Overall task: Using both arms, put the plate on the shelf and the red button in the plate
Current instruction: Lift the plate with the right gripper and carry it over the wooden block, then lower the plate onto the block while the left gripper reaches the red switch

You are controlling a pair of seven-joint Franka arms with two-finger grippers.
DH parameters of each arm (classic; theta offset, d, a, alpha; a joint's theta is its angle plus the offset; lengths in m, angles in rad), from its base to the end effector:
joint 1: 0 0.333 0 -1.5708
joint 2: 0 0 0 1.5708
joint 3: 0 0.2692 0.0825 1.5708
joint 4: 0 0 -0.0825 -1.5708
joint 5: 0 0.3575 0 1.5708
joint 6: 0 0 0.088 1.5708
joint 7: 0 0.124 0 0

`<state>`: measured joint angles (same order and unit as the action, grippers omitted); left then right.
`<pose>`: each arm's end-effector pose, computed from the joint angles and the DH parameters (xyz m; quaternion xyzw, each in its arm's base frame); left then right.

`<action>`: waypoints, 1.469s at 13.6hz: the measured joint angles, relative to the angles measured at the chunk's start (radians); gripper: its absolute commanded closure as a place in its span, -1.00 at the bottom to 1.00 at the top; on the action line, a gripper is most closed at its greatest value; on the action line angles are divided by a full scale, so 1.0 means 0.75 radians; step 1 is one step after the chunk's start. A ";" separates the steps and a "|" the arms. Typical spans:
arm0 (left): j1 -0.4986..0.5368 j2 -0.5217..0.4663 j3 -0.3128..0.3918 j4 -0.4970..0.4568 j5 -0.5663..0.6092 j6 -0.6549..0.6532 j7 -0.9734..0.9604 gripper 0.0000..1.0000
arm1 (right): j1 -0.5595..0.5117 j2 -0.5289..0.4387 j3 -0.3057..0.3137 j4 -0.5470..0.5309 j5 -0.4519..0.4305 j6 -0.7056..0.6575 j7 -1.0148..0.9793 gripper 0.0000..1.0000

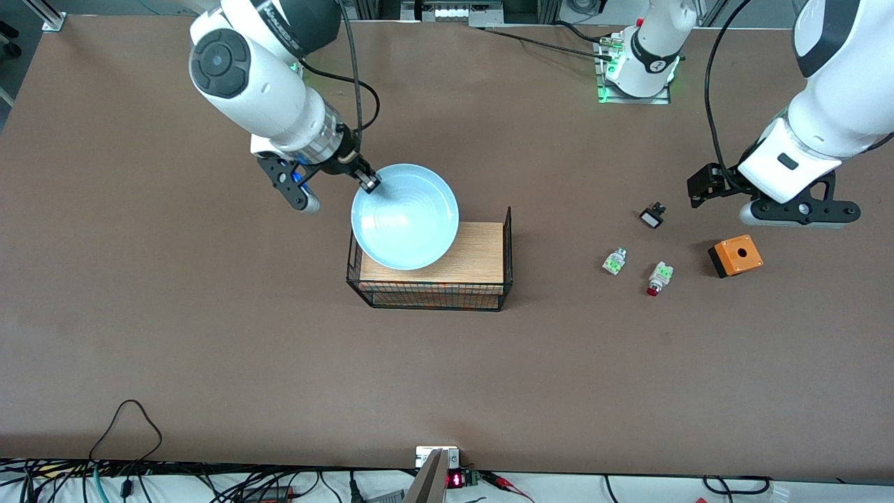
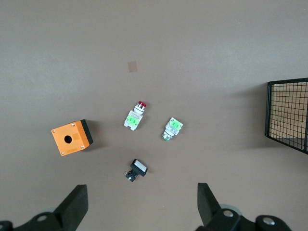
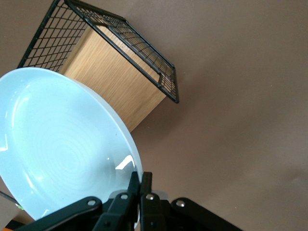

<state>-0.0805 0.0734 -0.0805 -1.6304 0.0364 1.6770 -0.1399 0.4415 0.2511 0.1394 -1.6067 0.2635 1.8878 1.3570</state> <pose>0.5456 -0.0833 0.5037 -0.9997 0.0126 0.0109 0.0169 0.4966 0.3468 0.4350 -0.8996 0.4124 0.1086 0.0936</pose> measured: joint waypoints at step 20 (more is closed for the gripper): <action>0.019 0.503 0.001 0.001 0.063 0.196 0.175 -1.00 | 0.055 0.221 -0.006 -0.016 0.000 0.198 0.011 1.00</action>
<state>-0.0660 0.4507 -0.0794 -1.6298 0.0836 1.8244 -0.0086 0.4824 0.4172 0.1350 -1.6188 0.2634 2.0366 1.3649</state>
